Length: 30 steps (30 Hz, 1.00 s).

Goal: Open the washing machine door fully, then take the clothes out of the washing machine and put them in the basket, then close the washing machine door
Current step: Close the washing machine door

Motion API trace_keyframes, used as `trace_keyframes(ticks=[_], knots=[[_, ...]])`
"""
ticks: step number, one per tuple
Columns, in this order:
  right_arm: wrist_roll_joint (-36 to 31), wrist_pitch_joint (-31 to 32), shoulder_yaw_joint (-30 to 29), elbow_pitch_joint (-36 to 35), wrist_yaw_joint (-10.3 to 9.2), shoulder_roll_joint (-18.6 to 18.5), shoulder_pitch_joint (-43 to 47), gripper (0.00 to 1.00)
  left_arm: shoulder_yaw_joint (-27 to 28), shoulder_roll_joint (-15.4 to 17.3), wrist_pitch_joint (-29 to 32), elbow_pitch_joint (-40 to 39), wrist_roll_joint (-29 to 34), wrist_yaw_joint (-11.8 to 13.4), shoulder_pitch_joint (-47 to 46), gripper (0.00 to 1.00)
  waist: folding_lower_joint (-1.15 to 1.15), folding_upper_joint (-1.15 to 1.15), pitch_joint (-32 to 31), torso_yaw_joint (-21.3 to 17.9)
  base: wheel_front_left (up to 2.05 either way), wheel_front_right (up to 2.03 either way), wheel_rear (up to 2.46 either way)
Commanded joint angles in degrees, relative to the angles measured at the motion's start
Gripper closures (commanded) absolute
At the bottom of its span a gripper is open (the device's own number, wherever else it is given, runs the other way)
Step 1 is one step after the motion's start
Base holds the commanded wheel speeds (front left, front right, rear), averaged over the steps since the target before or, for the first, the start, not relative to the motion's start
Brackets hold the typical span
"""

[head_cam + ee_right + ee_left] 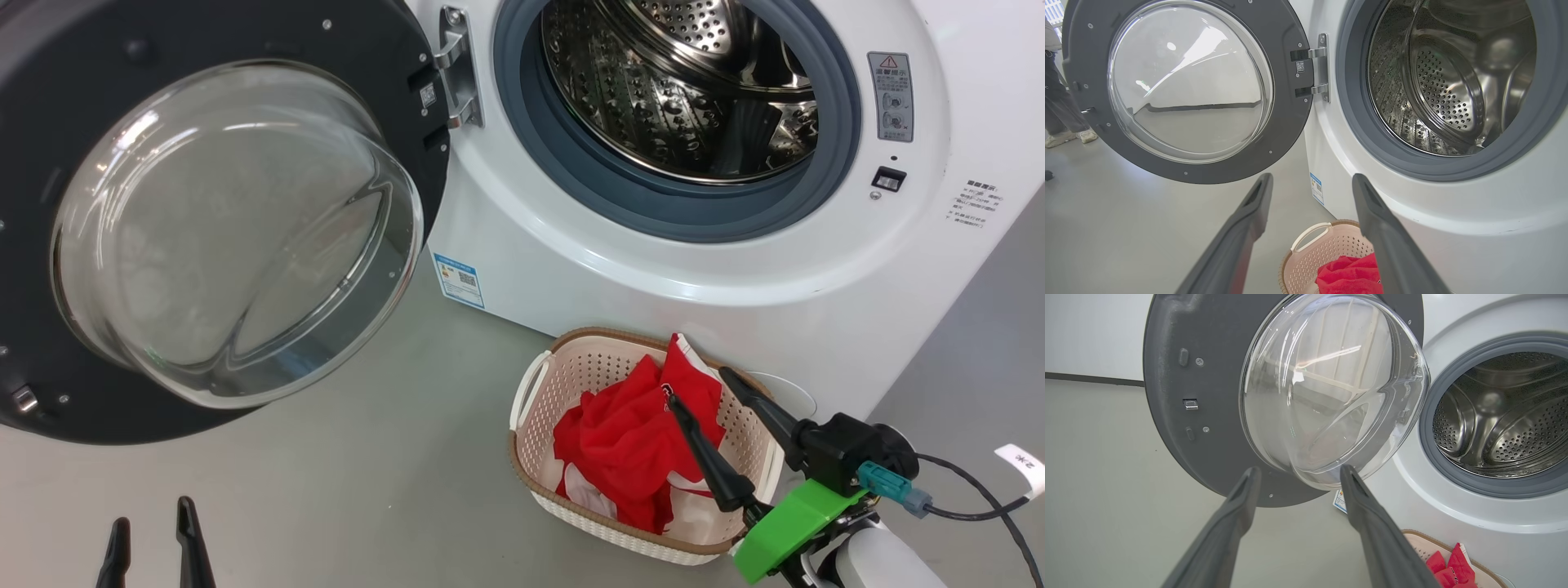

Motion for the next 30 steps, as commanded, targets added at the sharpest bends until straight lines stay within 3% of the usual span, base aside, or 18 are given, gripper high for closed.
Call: trace_keyframes(ticks=[1,16,17,18,20,21,26,30], knots=[[0.3,-0.3,1.1,-1.2,0.09,-0.3,-1.8,0.0,2.0,0.7,-0.7,-1.9,-0.2,0.5,-0.6,0.0,0.0,0.0,0.0,0.0,0.0,0.0,0.0],[0.7,-0.3,1.3,-1.1,0.09,-0.1,-1.4,0.0,1.8,0.7,-0.7,-2.6,0.1,0.3,-0.4,0.0,0.0,0.0,-0.7,-0.1,0.0,0.0,0.0],[0.6,-0.3,1.3,-1.1,0.09,-0.1,-1.4,0.0,1.9,0.7,-0.7,-2.7,-0.1,0.2,-0.5,0.17,0.0,0.0,-0.7,-0.1,0.0,0.0,0.0],[0.6,-0.3,1.2,-1.1,0.09,0.0,-1.3,0.0,2.0,0.7,-0.7,-2.9,-0.5,0.1,-0.6,0.49,0.0,0.0,-0.7,-0.1,0.0,0.0,0.0],[0.6,-0.3,1.1,-1.2,0.09,0.0,-1.2,0.0,2.5,0.7,-0.7,-3.6,-1.1,-0.2,-1.0,0.95,0.0,0.0,-0.7,-0.1,0.0,0.0,0.0],[0.5,-0.3,1.0,-1.3,0.09,0.0,-1.2,0.0,3.0,0.7,-0.7,-4.3,-1.5,-0.5,-1.4,1.0,0.0,0.0,-0.8,-0.1,0.0,0.0,0.0],[0.3,-0.3,0.4,-1.6,0.09,0.0,-0.5,0.0,8.7,1.4,-0.7,-10.1,-1.0,-3.1,-4.9,1.0,0.0,0.0,-1.0,-0.1,0.0,0.0,0.0],[0.1,-0.3,-0.3,-1.9,0.09,-0.1,0.1,0.0,13.8,5.3,-0.7,-13.1,-2.4,-4.9,-10.0,1.0,0.0,0.0,-1.0,-0.3,0.0,0.0,0.0]])
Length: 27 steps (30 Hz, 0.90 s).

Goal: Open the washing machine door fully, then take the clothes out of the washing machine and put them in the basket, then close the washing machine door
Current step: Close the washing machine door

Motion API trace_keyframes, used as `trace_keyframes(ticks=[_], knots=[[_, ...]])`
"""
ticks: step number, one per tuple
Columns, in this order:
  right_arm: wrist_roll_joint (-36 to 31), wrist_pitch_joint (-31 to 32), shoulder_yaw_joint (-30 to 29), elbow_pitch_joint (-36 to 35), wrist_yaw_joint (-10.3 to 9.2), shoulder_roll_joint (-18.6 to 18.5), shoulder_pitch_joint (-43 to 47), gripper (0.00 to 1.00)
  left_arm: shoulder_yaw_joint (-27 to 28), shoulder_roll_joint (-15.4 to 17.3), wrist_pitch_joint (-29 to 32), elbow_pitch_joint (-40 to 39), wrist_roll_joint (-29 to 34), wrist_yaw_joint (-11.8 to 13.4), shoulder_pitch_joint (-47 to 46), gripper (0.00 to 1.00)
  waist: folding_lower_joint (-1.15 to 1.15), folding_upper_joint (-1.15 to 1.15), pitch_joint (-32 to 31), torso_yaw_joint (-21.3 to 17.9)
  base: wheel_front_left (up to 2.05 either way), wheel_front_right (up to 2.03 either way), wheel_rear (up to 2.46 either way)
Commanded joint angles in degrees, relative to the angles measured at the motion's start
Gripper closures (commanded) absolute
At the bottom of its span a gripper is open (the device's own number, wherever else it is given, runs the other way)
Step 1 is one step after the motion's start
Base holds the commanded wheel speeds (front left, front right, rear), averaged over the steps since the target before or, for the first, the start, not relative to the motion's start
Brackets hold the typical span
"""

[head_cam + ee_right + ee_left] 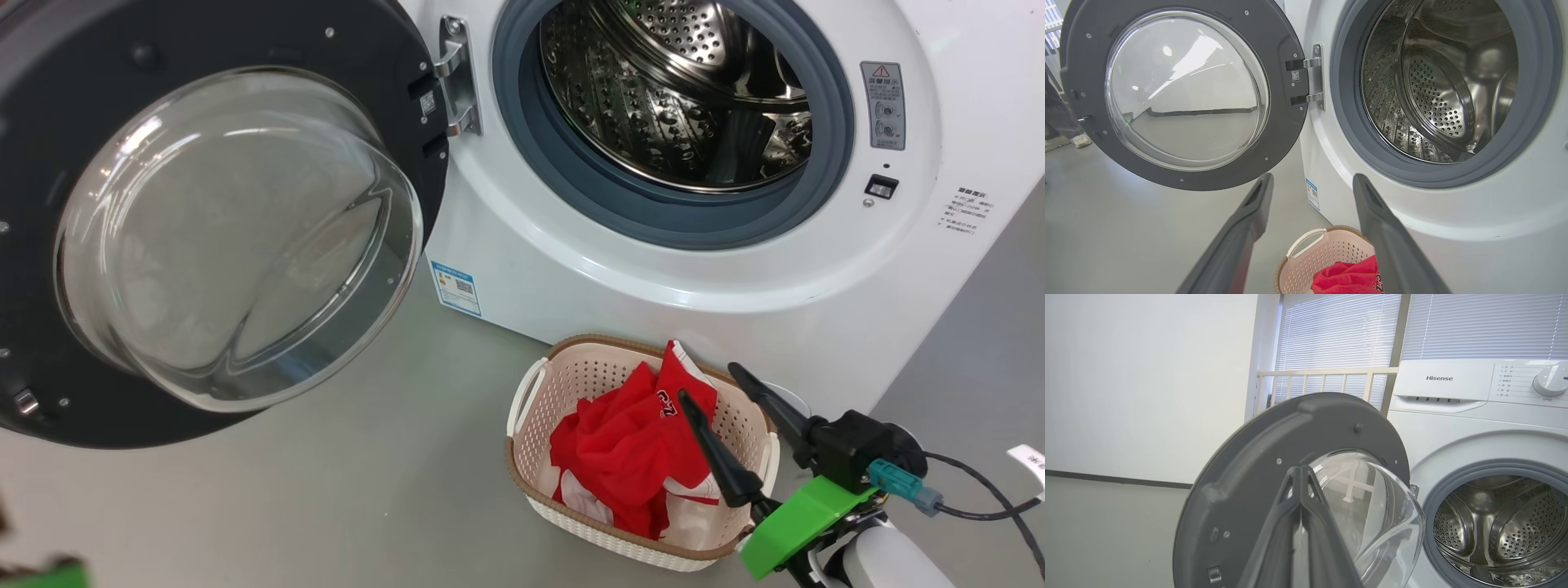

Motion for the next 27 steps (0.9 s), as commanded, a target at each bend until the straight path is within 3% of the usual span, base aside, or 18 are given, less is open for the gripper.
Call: trace_keyframes(ticks=[1,3,6,7,13,20,27], knots=[[-0.3,-0.3,0.5,-1.6,0.09,-0.2,0.5,0.0,3.5,3.2,-0.3,-1.6,-2.0,-0.8,-4.5,1.0,0.0,0.0,0.1,0.0,0.0,0.0,0.0],[-0.5,-0.3,0.0,-1.9,0.09,-0.3,0.7,0.0,5.8,5.3,0.2,-0.2,-7.5,-1.3,-8.7,1.0,0.0,0.0,0.3,0.0,0.0,0.0,0.0],[-0.8,-0.3,-0.8,-2.3,0.09,-0.5,1.0,0.0,9.2,11.5,1.7,4.2,-13.5,-1.7,-15.6,1.0,0.0,0.0,0.6,0.0,0.0,0.0,0.0],[-0.8,-0.3,-0.8,-2.3,0.09,-0.5,1.0,0.0,9.2,11.5,1.7,4.2,-13.5,-1.7,-15.6,1.0,0.0,0.0,0.6,0.0,0.0,0.0,0.0],[-1.5,-0.3,-1.8,-3.0,0.09,-0.9,1.5,0.0,13.6,21.1,7.1,20.3,-27.8,-2.0,-30.2,1.0,0.0,0.0,1.8,-0.1,0.0,0.0,0.0],[-2.3,-0.3,-2.4,-3.5,0.09,-1.5,1.5,0.0,7.9,30.3,17.8,40.6,-35.1,-2.1,-42.3,1.0,0.0,0.0,3.7,-0.1,0.0,0.0,0.0],[-2.9,-0.3,-1.6,-3.7,0.09,-2.7,0.7,0.0,1.1,35.2,31.7,54.5,-39.6,-2.1,-49.9,1.0,0.0,0.0,6.0,-0.3,0.0,0.0,0.0]])
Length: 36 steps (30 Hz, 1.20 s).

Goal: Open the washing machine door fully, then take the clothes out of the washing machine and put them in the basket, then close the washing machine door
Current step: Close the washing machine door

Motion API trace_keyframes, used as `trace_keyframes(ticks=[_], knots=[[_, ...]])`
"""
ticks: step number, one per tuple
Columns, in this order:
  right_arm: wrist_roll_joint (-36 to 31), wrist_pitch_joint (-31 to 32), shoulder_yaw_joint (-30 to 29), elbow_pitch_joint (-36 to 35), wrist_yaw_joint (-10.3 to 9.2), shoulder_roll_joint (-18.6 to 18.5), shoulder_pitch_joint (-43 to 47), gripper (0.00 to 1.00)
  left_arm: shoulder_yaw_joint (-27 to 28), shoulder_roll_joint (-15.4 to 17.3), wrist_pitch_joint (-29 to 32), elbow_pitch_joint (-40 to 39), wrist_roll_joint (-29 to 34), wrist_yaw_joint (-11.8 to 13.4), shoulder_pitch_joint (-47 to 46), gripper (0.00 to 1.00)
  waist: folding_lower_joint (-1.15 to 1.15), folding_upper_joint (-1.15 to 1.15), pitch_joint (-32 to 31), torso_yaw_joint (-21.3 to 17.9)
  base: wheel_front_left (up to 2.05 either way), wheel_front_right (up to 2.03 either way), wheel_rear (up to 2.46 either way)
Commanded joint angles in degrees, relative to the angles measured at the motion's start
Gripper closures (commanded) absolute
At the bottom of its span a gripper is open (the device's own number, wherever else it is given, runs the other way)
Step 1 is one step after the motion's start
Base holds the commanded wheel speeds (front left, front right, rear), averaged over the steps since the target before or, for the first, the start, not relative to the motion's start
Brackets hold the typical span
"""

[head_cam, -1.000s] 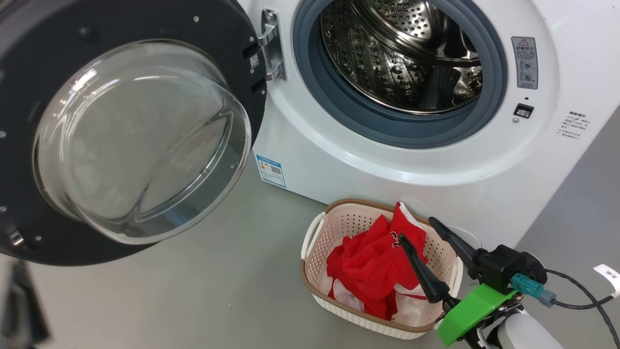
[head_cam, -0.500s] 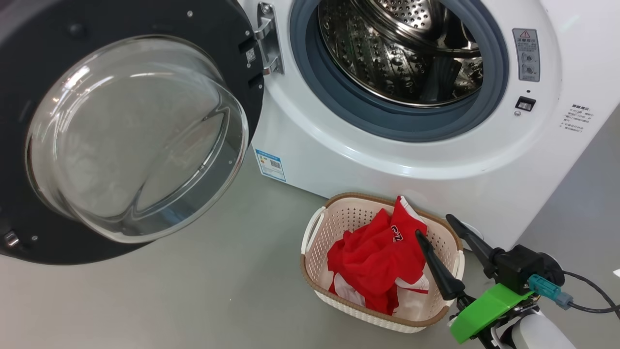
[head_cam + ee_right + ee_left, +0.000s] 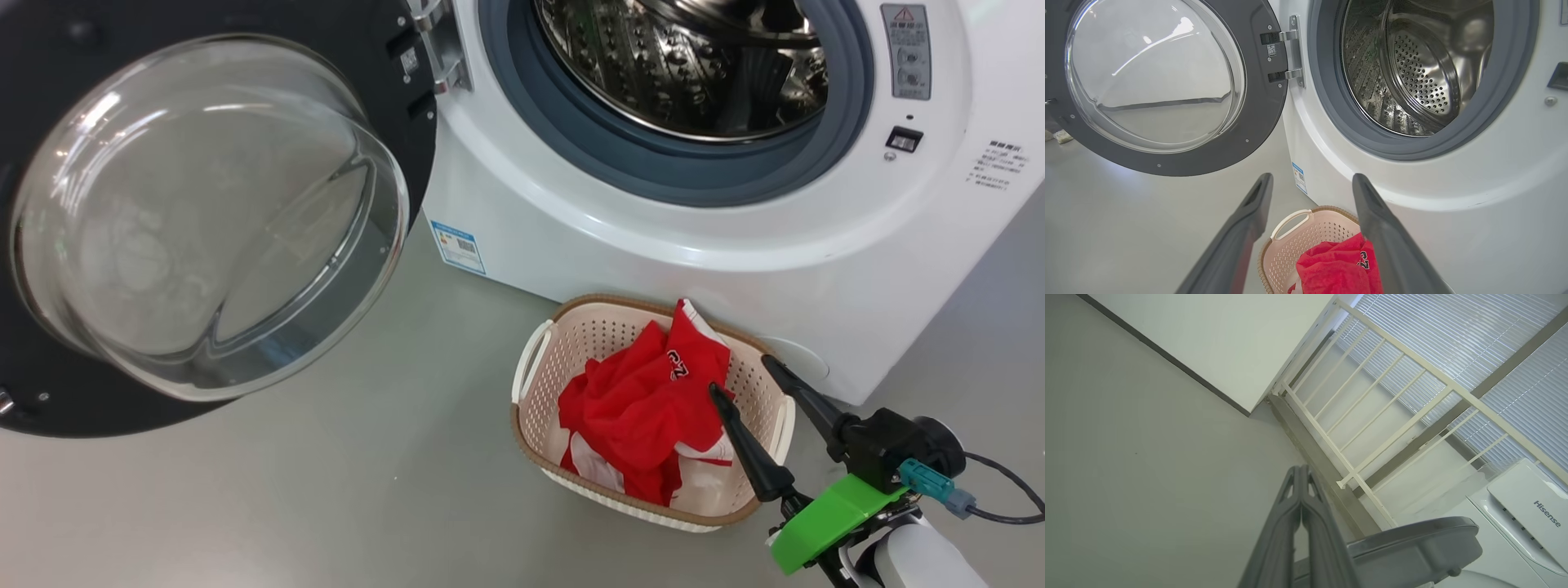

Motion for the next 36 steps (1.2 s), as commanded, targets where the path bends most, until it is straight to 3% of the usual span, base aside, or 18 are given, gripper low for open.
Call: trace_keyframes(ticks=[1,8,15,36], knots=[[-1.1,-0.3,1.4,-1.5,0.09,-0.7,-0.9,0.0,0.1,5.7,2.8,0.5,-1.2,-0.3,-3.2,1.0,0.0,0.0,1.2,-0.3,0.0,0.0,0.0],[-1.4,-0.3,3.2,-1.2,0.09,-1.8,-2.7,0.0,-3.7,8.0,14.6,5.7,-5.5,-0.3,-6.5,1.0,0.0,0.0,3.8,-0.9,0.0,0.0,0.0],[-1.4,-0.3,4.5,-1.2,0.09,-2.6,-4.5,0.0,-3.7,9.6,22.6,10.3,-9.3,-0.3,-8.2,1.0,0.0,0.0,6.0,-1.6,0.0,0.0,0.0],[-1.2,-0.3,4.7,-1.1,0.09,-2.8,-5.3,0.0,-6.3,9.0,34.5,5.8,-15.0,-0.3,-3.8,1.0,0.0,0.0,5.5,-1.5,0.0,0.0,0.0]])
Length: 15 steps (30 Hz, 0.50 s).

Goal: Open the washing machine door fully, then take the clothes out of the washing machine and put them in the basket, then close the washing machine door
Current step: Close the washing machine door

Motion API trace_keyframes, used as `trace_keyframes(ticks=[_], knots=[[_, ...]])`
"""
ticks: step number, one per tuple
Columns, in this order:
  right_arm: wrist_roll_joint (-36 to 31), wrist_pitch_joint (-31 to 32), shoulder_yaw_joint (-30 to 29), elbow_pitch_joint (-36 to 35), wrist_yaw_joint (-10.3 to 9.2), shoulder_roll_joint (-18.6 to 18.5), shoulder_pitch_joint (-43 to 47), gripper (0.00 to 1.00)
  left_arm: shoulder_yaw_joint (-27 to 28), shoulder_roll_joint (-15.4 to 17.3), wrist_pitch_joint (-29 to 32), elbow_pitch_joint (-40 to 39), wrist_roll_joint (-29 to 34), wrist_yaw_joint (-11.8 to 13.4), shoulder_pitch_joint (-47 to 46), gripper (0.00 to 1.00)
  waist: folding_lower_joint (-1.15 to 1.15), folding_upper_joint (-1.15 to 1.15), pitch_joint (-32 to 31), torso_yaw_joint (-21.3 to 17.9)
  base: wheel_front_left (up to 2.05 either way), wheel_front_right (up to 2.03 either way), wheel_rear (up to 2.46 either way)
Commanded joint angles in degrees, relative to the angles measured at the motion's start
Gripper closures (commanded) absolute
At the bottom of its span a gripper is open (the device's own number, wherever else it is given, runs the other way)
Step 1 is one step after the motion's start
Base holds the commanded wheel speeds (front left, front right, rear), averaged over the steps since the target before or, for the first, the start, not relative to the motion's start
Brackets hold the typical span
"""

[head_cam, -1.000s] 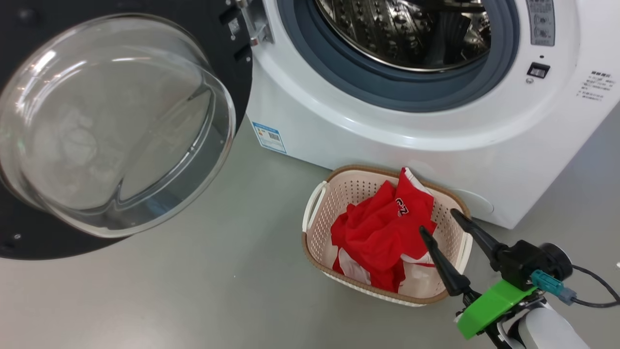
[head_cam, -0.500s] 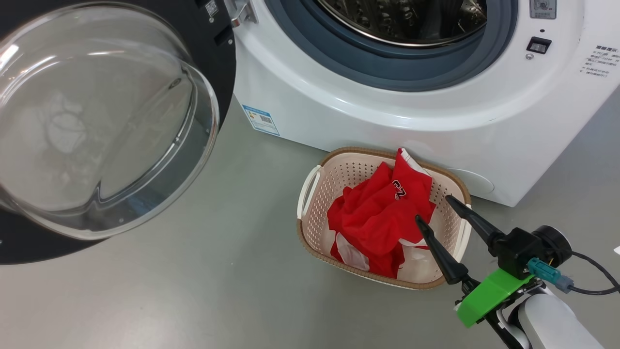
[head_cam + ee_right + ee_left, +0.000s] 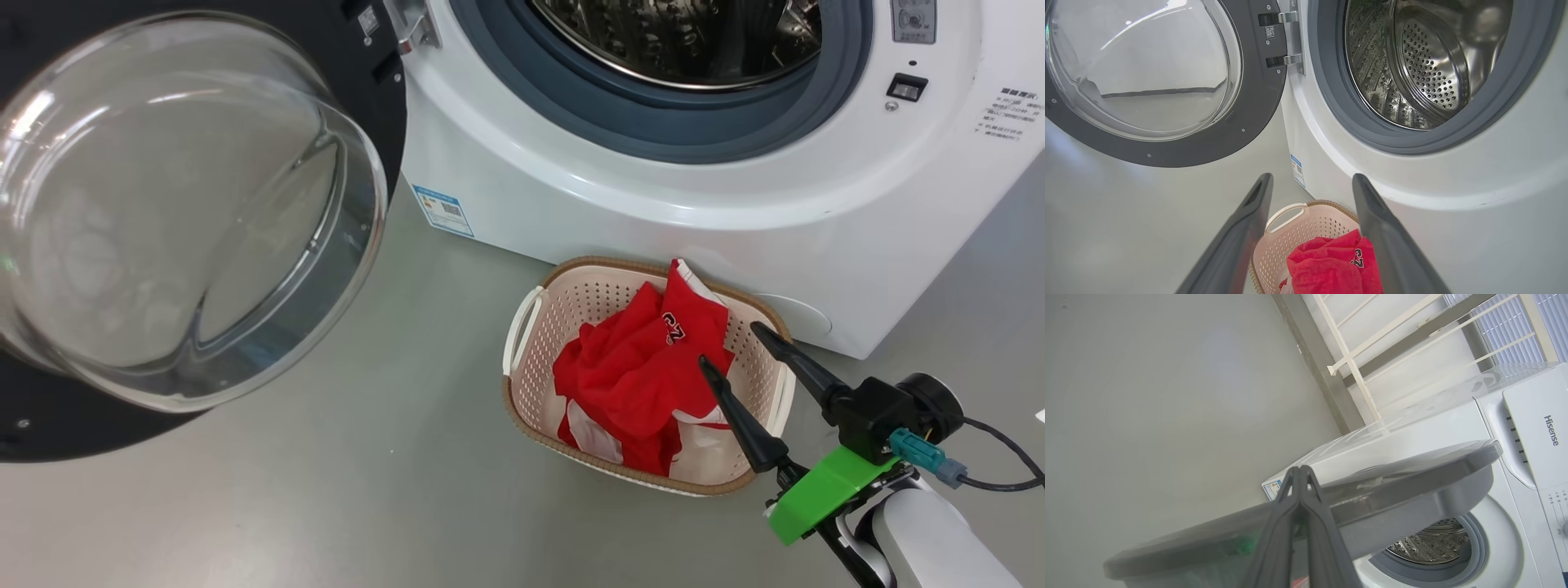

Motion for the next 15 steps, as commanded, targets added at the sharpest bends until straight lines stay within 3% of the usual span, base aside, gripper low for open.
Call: trace_keyframes(ticks=[1,15], knots=[[0.2,-0.3,0.9,-1.3,0.09,0.3,-0.4,0.0,0.4,3.1,1.9,-2.0,-0.7,-0.2,1.6,1.0,0.0,0.0,-0.4,0.1,0.0,0.0,0.0],[0.3,-0.3,-0.8,-1.9,0.09,1.1,1.5,0.0,-2.9,2.1,13.8,-20.9,-6.9,-0.2,11.6,1.0,0.0,0.0,-3.2,0.9,0.0,0.0,0.0]])
